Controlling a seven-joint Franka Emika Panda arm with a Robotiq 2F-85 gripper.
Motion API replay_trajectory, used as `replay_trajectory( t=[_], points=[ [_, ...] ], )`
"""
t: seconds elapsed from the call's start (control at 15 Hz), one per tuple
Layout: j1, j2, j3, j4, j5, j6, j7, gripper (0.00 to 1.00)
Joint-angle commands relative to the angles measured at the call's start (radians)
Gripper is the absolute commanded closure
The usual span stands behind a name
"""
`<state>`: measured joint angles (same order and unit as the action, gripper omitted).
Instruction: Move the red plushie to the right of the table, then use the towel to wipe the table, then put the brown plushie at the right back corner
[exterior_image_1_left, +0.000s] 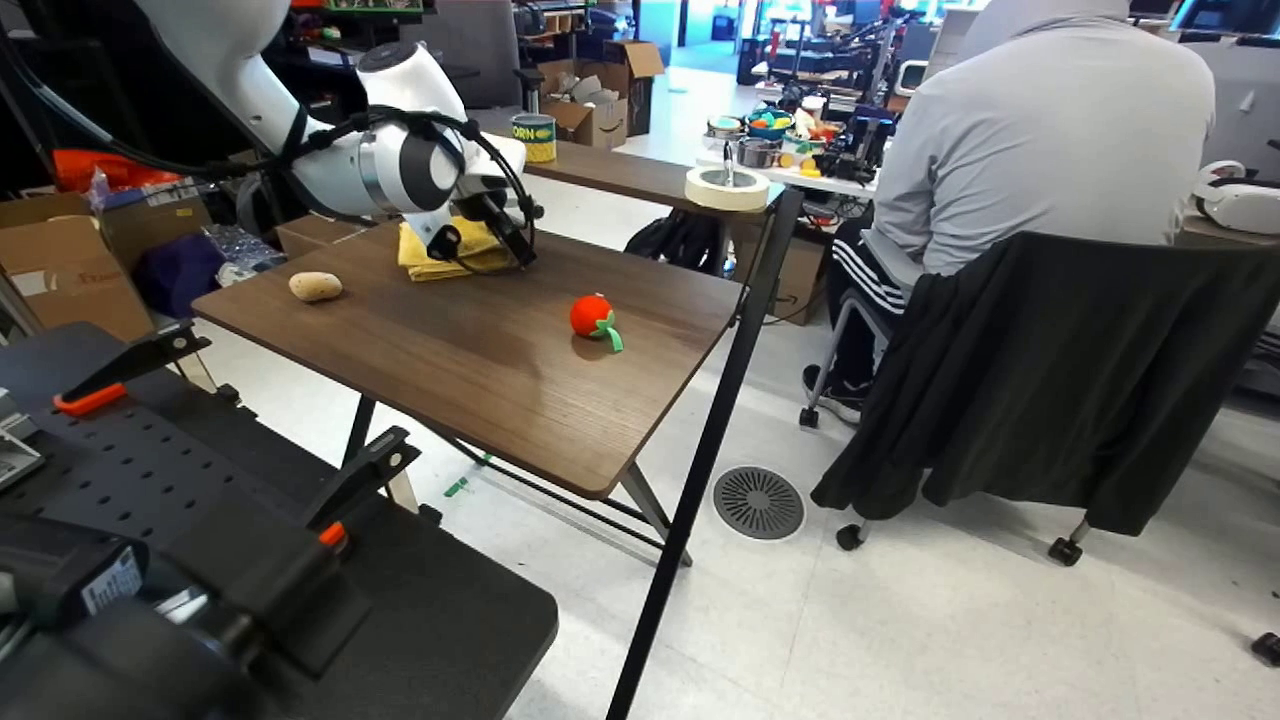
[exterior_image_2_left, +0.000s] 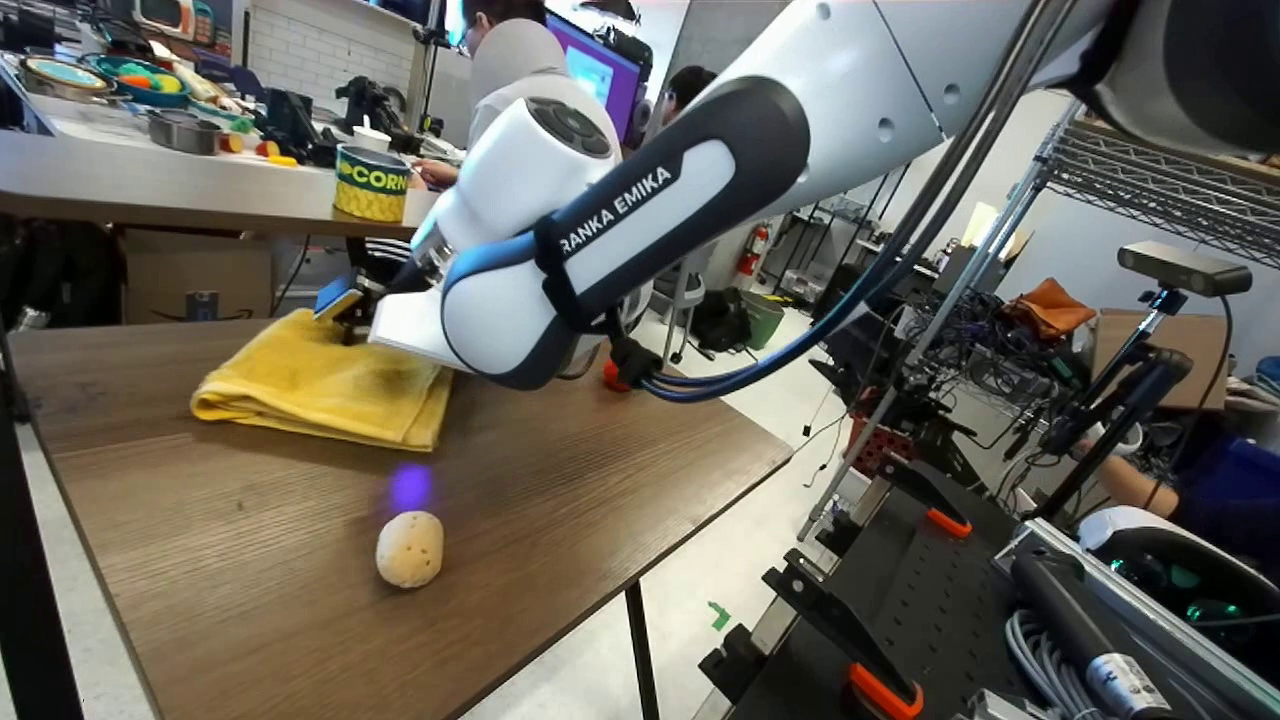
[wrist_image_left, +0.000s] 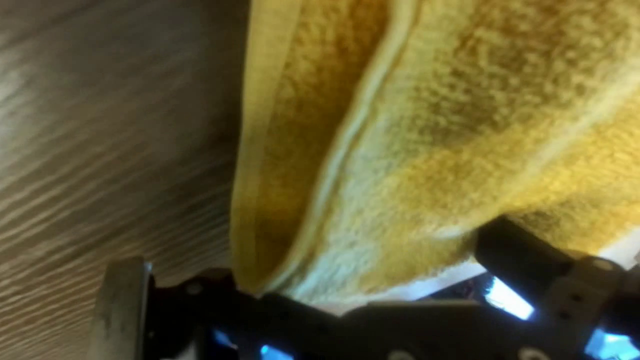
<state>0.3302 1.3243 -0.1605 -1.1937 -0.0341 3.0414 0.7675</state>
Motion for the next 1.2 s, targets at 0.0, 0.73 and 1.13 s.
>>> replay_trajectory(
  t=[0.0,0.73,1.13],
  points=[
    [-0.001,-0.056,0.072,-0.009,0.078,0.002,-0.083,0.00],
    [0.084,-0.144,0.021,0.028,0.095,-0.389,0.006,0.00],
    [-0.080,0.065,0.248,0.240,0.149,-0.538,-0.150,0.00]
  ],
)
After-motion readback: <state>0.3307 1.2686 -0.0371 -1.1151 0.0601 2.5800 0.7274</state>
